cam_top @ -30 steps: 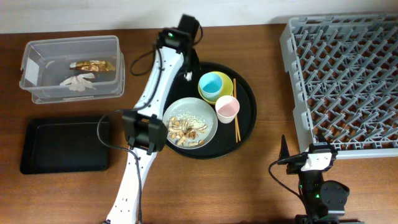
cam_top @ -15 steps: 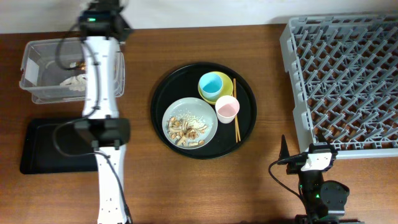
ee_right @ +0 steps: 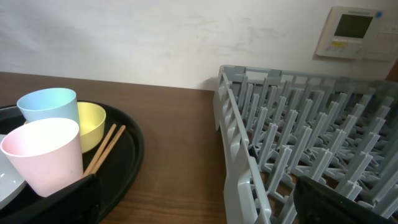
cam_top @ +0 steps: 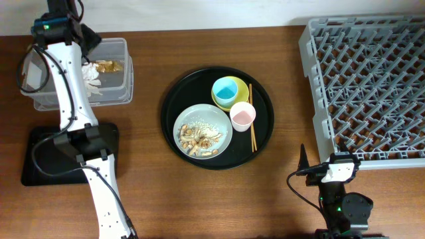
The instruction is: Sort waste into correct bins and load items into the dishwasher rack
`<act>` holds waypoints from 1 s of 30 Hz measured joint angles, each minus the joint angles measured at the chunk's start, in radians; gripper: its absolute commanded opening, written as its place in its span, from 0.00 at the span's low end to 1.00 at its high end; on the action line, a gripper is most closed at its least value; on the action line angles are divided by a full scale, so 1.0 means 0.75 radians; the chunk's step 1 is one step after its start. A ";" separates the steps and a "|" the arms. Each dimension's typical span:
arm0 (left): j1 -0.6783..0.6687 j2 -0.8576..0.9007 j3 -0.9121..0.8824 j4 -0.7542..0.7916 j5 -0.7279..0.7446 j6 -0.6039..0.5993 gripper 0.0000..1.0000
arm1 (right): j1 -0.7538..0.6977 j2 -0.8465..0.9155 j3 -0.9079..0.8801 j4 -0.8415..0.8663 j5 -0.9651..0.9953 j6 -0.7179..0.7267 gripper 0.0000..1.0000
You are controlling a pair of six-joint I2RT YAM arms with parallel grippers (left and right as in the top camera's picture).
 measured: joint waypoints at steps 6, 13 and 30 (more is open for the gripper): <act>-0.002 -0.035 0.000 -0.181 0.021 0.006 0.99 | 0.000 0.000 0.000 0.000 0.000 0.000 0.98; -0.002 -0.312 0.000 -0.186 0.322 0.220 0.99 | 0.000 0.000 0.000 0.000 -0.001 0.001 0.98; -0.184 -1.309 -1.177 -0.184 0.582 0.413 0.99 | 0.000 -0.001 0.000 -0.001 -0.001 0.001 0.98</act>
